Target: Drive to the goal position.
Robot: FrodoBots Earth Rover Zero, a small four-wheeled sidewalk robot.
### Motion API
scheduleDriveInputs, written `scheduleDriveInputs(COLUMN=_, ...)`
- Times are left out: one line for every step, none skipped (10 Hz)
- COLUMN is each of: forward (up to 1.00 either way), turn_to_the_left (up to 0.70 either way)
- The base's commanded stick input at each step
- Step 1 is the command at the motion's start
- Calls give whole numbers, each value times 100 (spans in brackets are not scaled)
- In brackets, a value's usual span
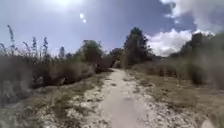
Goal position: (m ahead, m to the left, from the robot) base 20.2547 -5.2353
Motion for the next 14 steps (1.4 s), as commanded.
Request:
scheduleDriveInputs(forward=70, turn_to_the_left=0)
scheduleDriveInputs(forward=70, turn_to_the_left=0)
scheduleDriveInputs(forward=70, turn_to_the_left=0)
scheduleDriveInputs(forward=70, turn_to_the_left=0)
scheduleDriveInputs(forward=70, turn_to_the_left=0)
scheduleDriveInputs(forward=70, turn_to_the_left=0)
scheduleDriveInputs(forward=70, turn_to_the_left=0)
scheduleDriveInputs(forward=70, turn_to_the_left=0)
scheduleDriveInputs(forward=70, turn_to_the_left=0)
scheduleDriveInputs(forward=70, turn_to_the_left=0)
scheduleDriveInputs(forward=70, turn_to_the_left=0)
scheduleDriveInputs(forward=70, turn_to_the_left=0)
scheduleDriveInputs(forward=70, turn_to_the_left=0)
scheduleDriveInputs(forward=70, turn_to_the_left=0)
